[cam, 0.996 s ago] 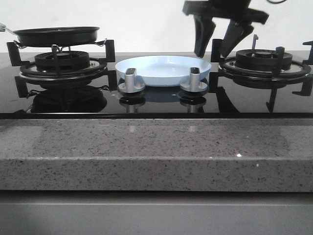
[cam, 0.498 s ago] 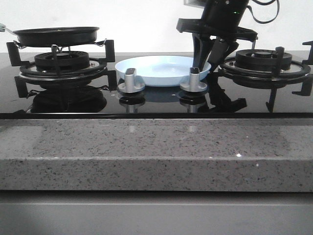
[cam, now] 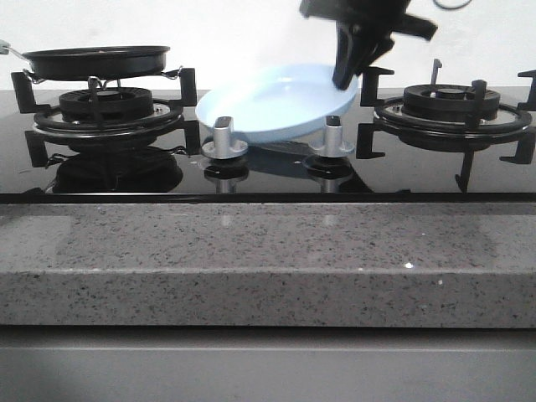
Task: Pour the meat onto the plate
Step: 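Lift the light blue plate with the right gripper and move it toward the pan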
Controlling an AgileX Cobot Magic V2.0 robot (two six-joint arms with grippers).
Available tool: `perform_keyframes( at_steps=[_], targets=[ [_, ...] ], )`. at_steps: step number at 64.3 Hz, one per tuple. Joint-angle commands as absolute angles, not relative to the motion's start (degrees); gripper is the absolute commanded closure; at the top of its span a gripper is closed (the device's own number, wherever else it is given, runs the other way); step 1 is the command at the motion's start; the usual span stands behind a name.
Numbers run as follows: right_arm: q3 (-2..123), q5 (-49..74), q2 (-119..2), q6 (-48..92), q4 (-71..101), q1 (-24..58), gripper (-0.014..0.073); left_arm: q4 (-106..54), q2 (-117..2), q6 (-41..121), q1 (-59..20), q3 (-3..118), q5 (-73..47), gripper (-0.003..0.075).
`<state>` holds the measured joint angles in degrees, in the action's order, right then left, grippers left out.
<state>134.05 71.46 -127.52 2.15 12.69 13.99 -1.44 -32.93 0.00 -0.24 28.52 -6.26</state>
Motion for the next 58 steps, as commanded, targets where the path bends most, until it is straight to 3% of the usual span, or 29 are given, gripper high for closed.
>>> perform_keyframes(
  at_steps=[1, 35, 47, 58],
  targets=[
    [136.49, 76.73, -121.99, 2.96, 12.86, 13.49, 0.0650, -1.94, -33.35, -0.95, -0.18, 30.73, -1.46, 0.0153],
    [135.16, 76.62, -113.77, 6.05, 20.00, 15.35, 0.0654, -1.94, -33.35, -0.95, -0.18, 30.73, -1.46, 0.0153],
    [125.38, 70.92, -109.42, 7.35, 19.94, 17.96, 0.0654, -1.94, -33.35, -0.95, -0.18, 30.73, -1.46, 0.0153],
    [107.97, 60.34, -101.64, 7.49, 20.00, 18.23, 0.0654, -1.94, -33.35, -0.95, -0.18, 30.73, -1.46, 0.0153]
  ],
)
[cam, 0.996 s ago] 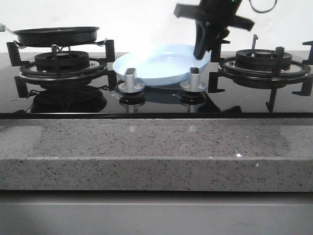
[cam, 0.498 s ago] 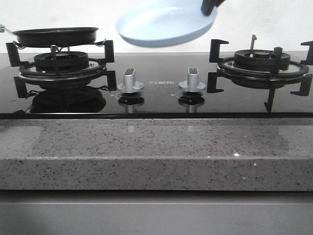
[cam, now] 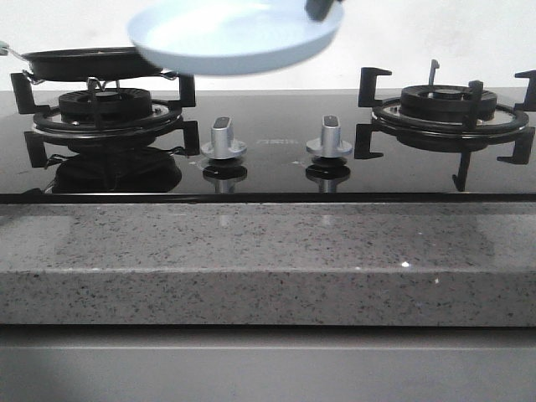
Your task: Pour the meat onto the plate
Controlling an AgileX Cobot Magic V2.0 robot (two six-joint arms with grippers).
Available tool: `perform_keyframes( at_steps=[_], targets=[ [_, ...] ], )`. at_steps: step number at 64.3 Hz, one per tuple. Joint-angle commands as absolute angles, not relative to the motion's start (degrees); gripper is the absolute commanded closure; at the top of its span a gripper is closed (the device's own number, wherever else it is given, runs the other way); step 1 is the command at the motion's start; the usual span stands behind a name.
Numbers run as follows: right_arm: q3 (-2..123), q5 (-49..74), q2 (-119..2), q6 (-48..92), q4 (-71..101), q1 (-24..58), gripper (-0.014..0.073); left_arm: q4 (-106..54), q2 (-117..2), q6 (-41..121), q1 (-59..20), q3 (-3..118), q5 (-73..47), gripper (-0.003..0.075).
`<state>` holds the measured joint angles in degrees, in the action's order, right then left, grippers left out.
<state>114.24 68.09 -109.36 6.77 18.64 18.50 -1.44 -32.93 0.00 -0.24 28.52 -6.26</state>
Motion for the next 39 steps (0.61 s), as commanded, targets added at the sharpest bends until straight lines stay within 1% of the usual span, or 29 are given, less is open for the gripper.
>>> perform_keyframes(
  at_steps=[1, 8, 18, 26, 39],
  targets=[
    [106.26, 59.23, -100.89, 7.55, 20.06, 18.23, 0.0654, -1.94, -33.35, -0.95, -0.18, 30.73, -1.46, 0.0153],
    [94.58, 51.81, -96.16, 7.76, 20.41, 18.23, 0.0654, -1.94, -33.35, -0.95, -0.18, 30.73, -1.46, 0.0153],
    [83.88, 45.15, -91.88, 7.76, 20.41, 18.23, 0.0654, -1.94, -33.35, -0.95, -0.18, 30.73, -1.46, 0.0153],
    [80.49, 43.05, -90.36, 7.76, 20.41, 18.23, 0.0654, -1.94, -33.35, -0.95, -0.18, 30.73, -1.46, 0.0153],
    [80.40, 43.12, -90.20, 7.71, 20.41, 18.23, 0.0654, -1.94, -33.35, -0.95, -0.18, 30.73, -1.46, 0.0153]
  ],
)
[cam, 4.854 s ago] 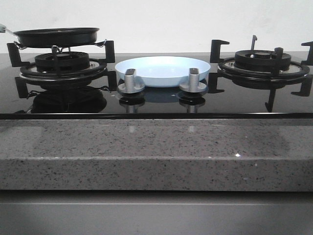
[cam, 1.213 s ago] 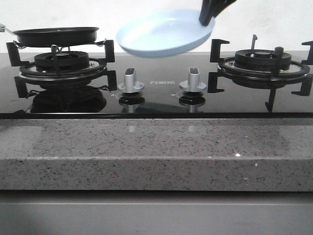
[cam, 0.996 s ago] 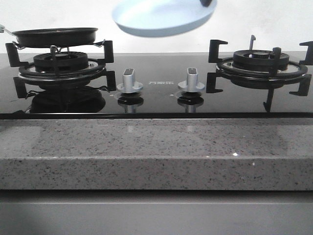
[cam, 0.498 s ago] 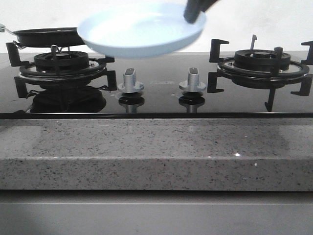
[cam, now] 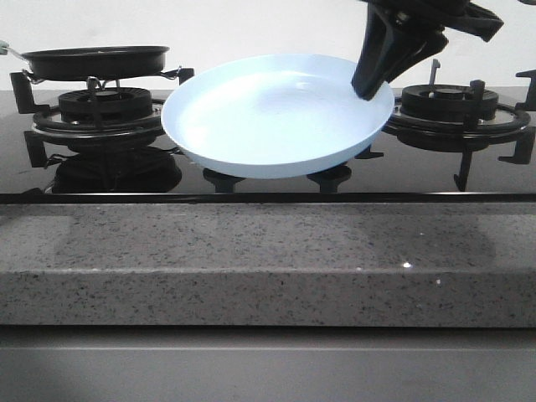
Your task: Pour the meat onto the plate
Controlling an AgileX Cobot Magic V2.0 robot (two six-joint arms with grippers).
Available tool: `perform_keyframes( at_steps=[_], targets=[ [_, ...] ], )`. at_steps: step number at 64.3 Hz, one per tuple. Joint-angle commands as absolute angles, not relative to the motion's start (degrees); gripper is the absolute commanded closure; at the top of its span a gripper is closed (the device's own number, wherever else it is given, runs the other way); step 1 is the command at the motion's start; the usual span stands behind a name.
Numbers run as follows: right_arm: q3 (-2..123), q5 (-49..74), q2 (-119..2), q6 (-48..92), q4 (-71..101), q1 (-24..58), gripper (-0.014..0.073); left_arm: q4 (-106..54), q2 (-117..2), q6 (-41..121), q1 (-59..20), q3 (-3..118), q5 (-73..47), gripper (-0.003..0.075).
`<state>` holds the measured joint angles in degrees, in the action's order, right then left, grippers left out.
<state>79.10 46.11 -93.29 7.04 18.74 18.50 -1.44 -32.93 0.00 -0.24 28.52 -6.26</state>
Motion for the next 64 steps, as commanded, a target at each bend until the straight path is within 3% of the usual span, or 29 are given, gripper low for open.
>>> perform_keyframes(
  at_steps=[1, 11, 22, 44, 64],
  targets=[
    [80.40, 43.23, -90.20, 7.71, 20.41, 18.23, 0.0654, -1.94, -33.35, -0.95, -0.18, 30.73, -1.46, 0.0153],
    [80.40, 43.32, -90.20, 7.71, 20.41, 18.23, 0.0654, -5.44, -33.35, -0.95, -0.18, 30.73, -1.55, 0.0153],
    [80.40, 43.32, -90.20, 7.71, 20.41, 18.23, 0.0654, -23.75, -34.99, -1.77, -0.18, 33.11, -7.64, 0.0153],
    [80.40, 43.32, -90.20, 7.71, 20.41, 18.23, 0.0654, -47.84, -54.26, -1.77, 1.85, 44.05, -11.87, 0.0153],
    [80.40, 43.32, -90.20, 7.71, 20.41, 18.23, 0.0654, -50.56, -68.65, 0.00, 11.62, 56.22, -23.84, 0.0153]
  ],
)
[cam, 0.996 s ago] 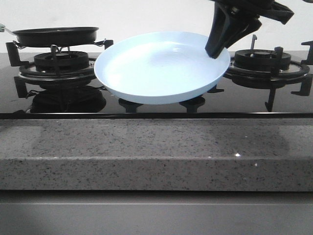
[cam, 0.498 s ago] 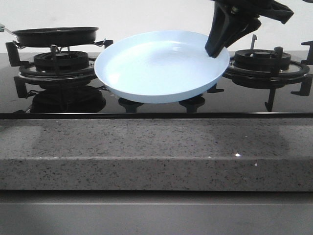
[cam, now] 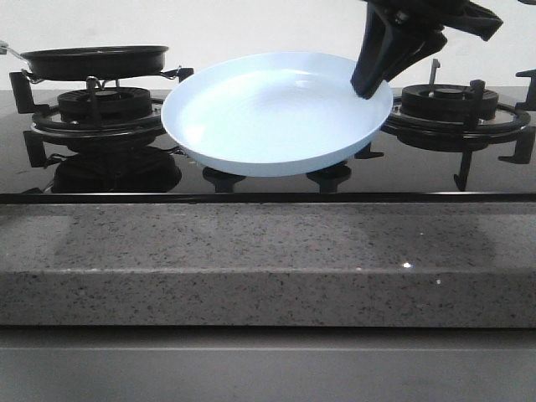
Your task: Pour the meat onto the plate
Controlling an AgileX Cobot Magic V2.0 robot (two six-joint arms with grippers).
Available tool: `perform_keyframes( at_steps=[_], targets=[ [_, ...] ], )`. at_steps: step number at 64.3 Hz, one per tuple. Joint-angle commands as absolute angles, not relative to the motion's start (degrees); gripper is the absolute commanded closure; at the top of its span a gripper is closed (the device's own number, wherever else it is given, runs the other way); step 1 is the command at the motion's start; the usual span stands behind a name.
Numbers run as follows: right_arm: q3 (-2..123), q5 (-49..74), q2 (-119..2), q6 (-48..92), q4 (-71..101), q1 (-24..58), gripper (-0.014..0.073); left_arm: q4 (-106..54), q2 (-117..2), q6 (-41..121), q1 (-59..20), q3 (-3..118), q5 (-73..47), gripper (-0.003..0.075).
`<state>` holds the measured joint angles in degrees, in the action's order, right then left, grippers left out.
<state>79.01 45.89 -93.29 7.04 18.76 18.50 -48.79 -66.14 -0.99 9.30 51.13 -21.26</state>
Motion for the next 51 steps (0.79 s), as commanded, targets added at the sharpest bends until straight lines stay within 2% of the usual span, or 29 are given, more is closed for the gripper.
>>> perform_keyframes(
  at_steps=[1, 20, 51],
  targets=[
    [80.40, 43.32, -90.20, 7.71, 20.41, 18.23, 0.0654, -51.04, -69.34, 0.47, 12.00, 57.22, -24.67, 0.0153],
    [80.40, 43.32, -90.20, 7.71, 20.41, 18.23, 0.0654, -70.35, -82.96, 14.80, 18.14, 68.39, -42.19, 0.0153],
    [80.40, 43.32, -90.20, 7.71, 20.41, 18.23, 0.0654, -76.52, -94.54, 17.84, 18.03, 75.76, -42.10, 0.0153]
  ],
)
